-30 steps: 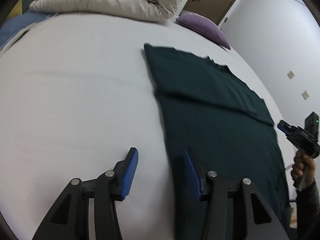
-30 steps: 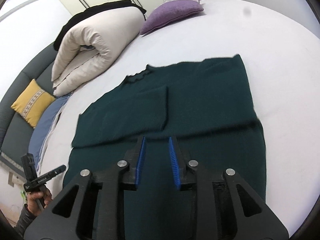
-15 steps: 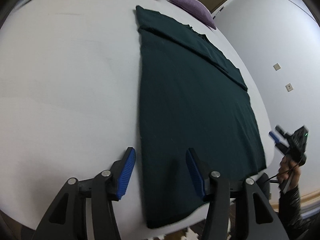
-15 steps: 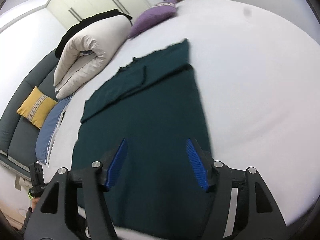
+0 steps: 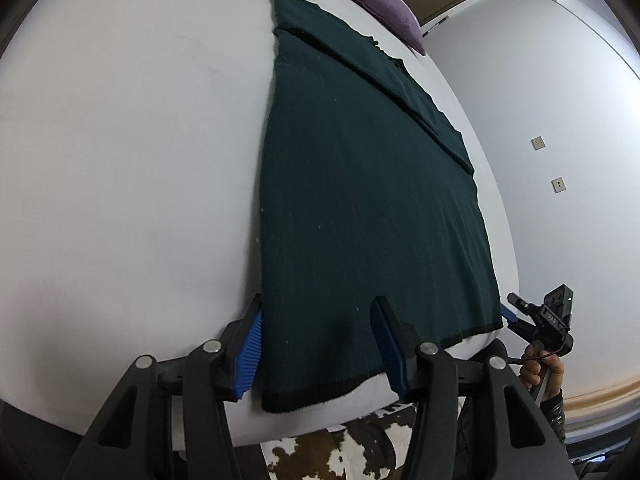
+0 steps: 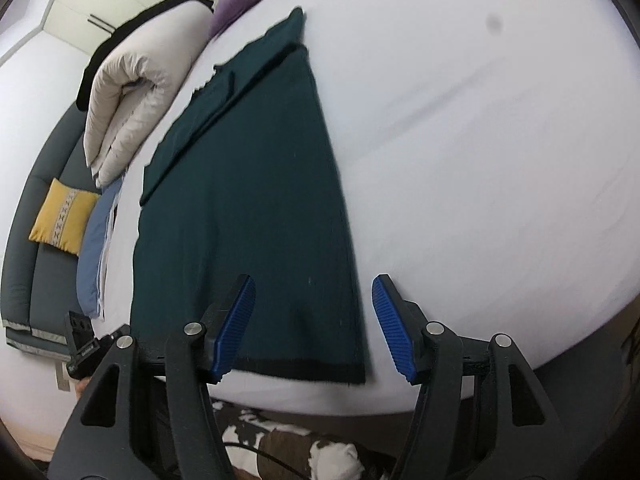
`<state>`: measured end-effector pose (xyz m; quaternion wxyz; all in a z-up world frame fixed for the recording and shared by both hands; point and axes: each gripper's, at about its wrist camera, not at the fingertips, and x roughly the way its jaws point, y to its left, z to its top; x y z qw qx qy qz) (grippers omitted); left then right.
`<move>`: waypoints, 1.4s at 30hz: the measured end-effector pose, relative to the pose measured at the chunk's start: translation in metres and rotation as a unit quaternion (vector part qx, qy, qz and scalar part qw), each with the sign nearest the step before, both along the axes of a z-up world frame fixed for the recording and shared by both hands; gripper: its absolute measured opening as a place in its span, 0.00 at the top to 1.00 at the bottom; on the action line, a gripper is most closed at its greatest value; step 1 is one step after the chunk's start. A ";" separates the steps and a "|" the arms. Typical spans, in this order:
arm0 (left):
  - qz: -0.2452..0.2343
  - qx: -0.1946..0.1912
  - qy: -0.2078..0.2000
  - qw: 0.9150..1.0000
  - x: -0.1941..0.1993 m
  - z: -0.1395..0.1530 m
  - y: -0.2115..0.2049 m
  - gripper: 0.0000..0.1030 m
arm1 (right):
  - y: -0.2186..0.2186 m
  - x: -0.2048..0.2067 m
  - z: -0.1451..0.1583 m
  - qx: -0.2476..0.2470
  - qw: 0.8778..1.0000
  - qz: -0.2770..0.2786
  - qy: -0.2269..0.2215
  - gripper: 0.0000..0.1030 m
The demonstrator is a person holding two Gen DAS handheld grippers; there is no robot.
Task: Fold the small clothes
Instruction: 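Move both tools to the sweater hem and close on it, then lift the hem with both tools and carry it toward the collar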
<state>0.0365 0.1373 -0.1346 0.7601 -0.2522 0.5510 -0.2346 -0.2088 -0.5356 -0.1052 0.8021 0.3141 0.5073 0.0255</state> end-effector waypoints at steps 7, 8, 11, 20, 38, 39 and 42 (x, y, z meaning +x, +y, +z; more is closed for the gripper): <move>0.003 0.000 0.009 1.000 -0.003 -0.003 0.005 0.76 | -0.005 -0.010 -0.013 0.029 0.999 0.007 0.032 0.52; 0.002 0.001 0.011 1.000 -0.003 -0.004 0.006 0.81 | -0.004 -0.006 -0.014 0.033 0.999 0.006 0.036 0.55; 0.002 -0.001 0.015 1.000 -0.006 -0.007 0.007 0.92 | -0.002 0.002 -0.017 0.048 0.998 0.003 0.044 0.66; 0.006 -0.013 0.007 1.000 -0.009 -0.004 0.011 0.94 | 0.008 0.012 -0.016 0.062 0.997 0.019 0.038 0.93; 0.046 -0.120 -0.043 0.991 -0.008 0.036 0.021 0.94 | -0.001 0.031 0.045 0.099 0.993 0.025 -0.057 0.94; 0.048 -0.127 -0.047 0.990 -0.006 0.041 0.021 0.94 | 0.000 0.034 0.049 0.103 0.992 0.025 -0.064 0.94; 0.051 -0.143 -0.058 0.987 -0.002 0.053 0.020 0.94 | 0.001 0.041 0.059 0.119 0.990 0.026 -0.077 0.94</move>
